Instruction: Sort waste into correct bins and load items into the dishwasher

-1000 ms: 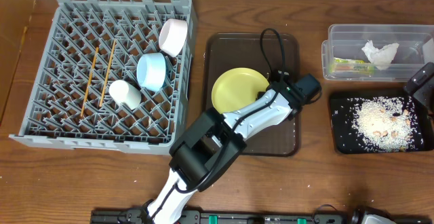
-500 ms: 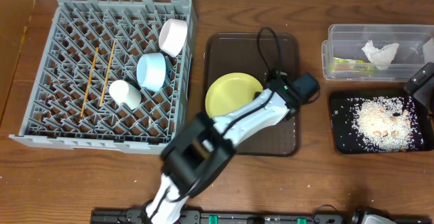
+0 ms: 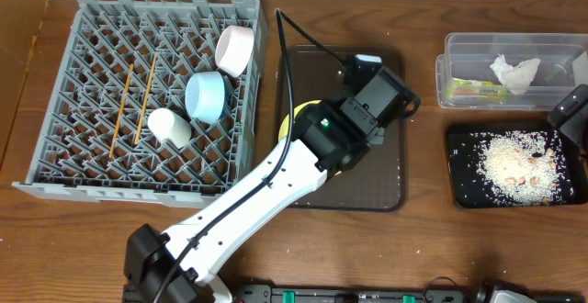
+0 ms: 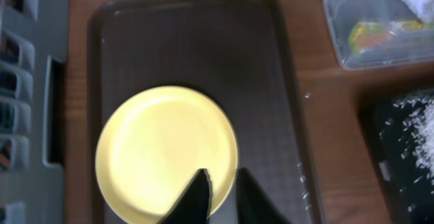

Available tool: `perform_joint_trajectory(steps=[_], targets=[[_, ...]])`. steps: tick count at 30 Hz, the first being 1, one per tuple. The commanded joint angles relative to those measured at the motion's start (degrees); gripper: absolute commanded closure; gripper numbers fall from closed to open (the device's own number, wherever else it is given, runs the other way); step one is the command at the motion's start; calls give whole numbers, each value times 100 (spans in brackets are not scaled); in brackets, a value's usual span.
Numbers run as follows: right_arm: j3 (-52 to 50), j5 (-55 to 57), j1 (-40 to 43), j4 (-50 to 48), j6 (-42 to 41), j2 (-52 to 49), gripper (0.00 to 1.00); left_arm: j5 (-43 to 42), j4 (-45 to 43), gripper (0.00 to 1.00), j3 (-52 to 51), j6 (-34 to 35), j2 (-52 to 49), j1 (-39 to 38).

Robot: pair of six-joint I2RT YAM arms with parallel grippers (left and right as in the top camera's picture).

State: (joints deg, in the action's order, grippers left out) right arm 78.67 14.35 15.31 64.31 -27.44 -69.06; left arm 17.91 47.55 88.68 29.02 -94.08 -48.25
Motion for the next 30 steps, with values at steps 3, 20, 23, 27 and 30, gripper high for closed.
perform_joint_trajectory(steps=[3, 20, 23, 27, 30], targets=[[-2, 17, 26, 0, 26, 4, 1, -179, 98, 28, -260, -92, -737, 35], [-2, 205, 26, -492, 20, 4, 1, -181, 1993, 15, 103, 428, 1539, 4057], [-2, -697, 26, -1255, -640, 4, 1, -184, 2310, 10, 103, 428, 1923, 5132], [-9, -3073, -7, -1554, -640, -17, 1, -186, 2739, 9, 103, 428, 2103, 6146], [-39, -5381, -813, -1777, 730, -345, 8, -184, 2896, 9, 101, 428, 2083, 6564]])
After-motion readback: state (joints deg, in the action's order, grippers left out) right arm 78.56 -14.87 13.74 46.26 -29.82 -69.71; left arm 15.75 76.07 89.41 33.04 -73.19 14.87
